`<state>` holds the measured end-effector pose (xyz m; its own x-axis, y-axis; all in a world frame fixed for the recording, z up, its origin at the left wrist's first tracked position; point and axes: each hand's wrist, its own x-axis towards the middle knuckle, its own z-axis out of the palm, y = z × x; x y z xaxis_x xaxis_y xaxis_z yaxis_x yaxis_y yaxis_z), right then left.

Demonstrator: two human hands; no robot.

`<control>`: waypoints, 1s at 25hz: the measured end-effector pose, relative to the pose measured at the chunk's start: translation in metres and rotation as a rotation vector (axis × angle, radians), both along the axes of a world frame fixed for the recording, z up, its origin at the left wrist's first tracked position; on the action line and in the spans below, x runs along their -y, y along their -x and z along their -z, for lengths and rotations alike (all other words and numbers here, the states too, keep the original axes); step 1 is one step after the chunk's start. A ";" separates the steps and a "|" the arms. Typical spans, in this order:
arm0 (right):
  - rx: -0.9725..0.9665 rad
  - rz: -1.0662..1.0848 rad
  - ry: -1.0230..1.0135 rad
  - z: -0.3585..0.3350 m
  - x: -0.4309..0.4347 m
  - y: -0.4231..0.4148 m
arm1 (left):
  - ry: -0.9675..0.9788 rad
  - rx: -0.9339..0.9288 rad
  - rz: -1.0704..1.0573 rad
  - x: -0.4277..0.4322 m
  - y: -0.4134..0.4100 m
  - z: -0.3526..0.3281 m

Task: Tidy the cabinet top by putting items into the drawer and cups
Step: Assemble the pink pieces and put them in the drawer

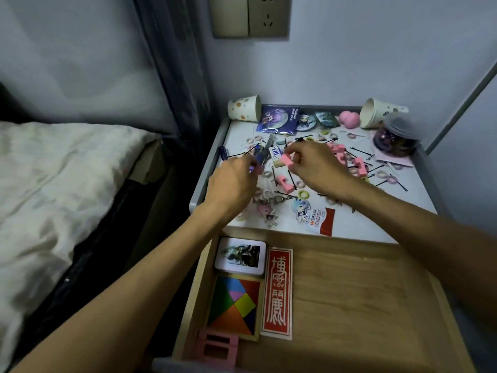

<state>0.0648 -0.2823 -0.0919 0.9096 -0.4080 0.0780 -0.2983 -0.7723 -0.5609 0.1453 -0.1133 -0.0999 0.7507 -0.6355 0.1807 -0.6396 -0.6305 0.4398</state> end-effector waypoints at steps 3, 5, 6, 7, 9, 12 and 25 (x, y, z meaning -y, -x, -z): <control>0.090 0.150 -1.006 -0.017 -0.019 0.009 | 0.220 -0.577 -0.040 -0.026 0.019 -0.008; 0.124 0.199 -1.192 -0.019 -0.022 0.013 | 0.331 -0.774 -0.079 -0.035 0.026 -0.011; 0.082 0.188 -1.043 -0.018 -0.024 0.015 | 0.367 -0.803 -0.087 -0.038 0.028 -0.013; 0.004 0.161 -0.739 -0.015 -0.025 0.016 | 0.394 -0.802 -0.093 -0.039 0.030 -0.015; -0.099 0.094 -0.032 -0.003 -0.027 0.017 | 0.439 -0.748 -0.113 -0.039 0.031 -0.017; -0.141 0.115 0.288 0.015 -0.025 0.007 | 0.495 -0.682 -0.154 -0.036 0.029 -0.016; 0.102 0.078 -0.263 -0.028 -0.040 0.083 | 0.663 -1.033 0.027 -0.012 0.061 -0.017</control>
